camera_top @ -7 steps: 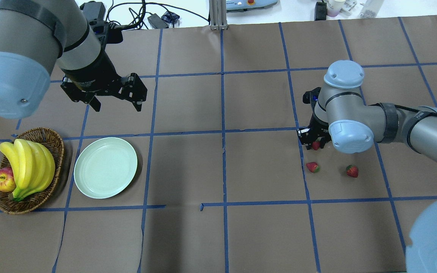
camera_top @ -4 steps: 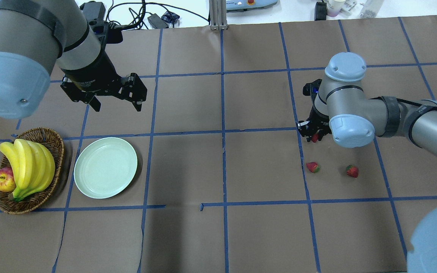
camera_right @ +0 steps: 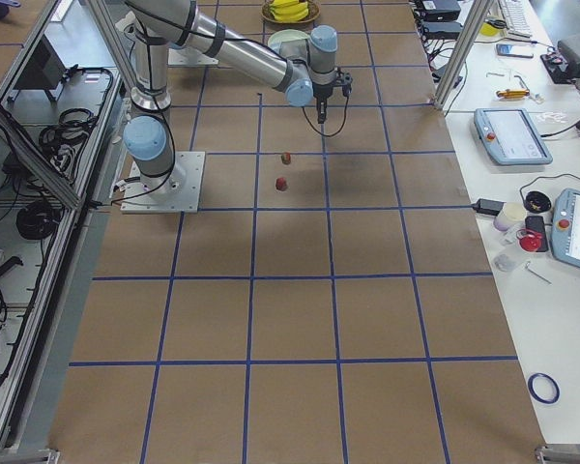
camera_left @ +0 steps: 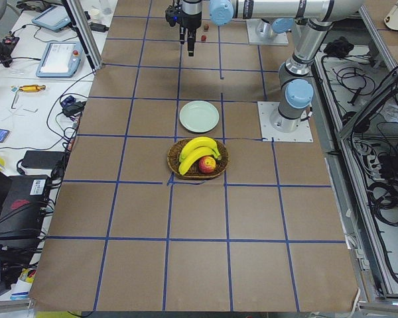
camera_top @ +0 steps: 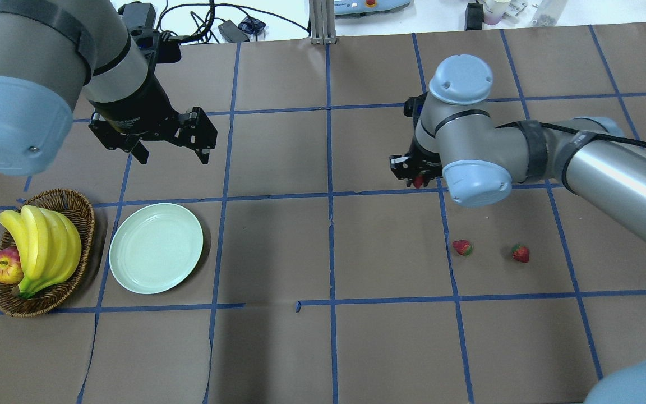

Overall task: Collect all strawberries into plate
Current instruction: 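Carry the strawberry toward the table center and open the right gripper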

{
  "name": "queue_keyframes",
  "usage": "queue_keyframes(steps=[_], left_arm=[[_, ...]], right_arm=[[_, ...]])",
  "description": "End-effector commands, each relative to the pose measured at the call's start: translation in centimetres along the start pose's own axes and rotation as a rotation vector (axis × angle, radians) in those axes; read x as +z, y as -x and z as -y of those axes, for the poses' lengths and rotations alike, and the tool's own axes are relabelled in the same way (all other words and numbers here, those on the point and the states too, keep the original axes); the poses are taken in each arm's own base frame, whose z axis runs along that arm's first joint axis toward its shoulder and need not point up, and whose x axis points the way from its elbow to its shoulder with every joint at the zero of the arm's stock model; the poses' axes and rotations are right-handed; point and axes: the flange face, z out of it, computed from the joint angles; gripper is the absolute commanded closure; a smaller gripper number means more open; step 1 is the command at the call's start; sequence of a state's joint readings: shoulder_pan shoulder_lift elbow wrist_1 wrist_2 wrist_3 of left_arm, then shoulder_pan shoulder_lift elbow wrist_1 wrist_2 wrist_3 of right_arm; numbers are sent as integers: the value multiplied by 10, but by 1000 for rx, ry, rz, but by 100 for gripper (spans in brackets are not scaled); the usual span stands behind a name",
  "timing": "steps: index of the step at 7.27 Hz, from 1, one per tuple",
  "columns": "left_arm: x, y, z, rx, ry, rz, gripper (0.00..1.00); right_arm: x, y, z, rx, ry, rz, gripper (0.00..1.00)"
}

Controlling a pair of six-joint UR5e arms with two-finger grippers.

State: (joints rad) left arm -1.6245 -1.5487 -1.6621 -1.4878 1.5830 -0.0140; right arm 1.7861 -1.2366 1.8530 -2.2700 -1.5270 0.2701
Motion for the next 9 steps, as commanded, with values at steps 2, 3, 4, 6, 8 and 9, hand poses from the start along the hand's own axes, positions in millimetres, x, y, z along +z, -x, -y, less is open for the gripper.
queue_keyframes(steps=[2, 3, 4, 6, 8, 9], left_arm=[[1, 0, 0, 0, -2, 0, 0], [1, 0, 0, 0, -1, 0, 0], [1, 0, 0, -1, -1, -2, 0], [0, 0, 0, -1, -5, 1, 0], [0, 0, 0, -1, -5, 1, 0], [0, 0, 0, -1, -3, 2, 0]], right_arm=[[22, 140, -32, -34, 8, 34, 100], [31, 164, -29, -48, 9, 42, 100], [46, 173, -36, -50, 62, 88, 100], [58, 169, -46, -44, 100, 95, 25], [66, 162, -54, -45, 118, 67, 0], [53, 156, -59, -52, 109, 64, 0]])
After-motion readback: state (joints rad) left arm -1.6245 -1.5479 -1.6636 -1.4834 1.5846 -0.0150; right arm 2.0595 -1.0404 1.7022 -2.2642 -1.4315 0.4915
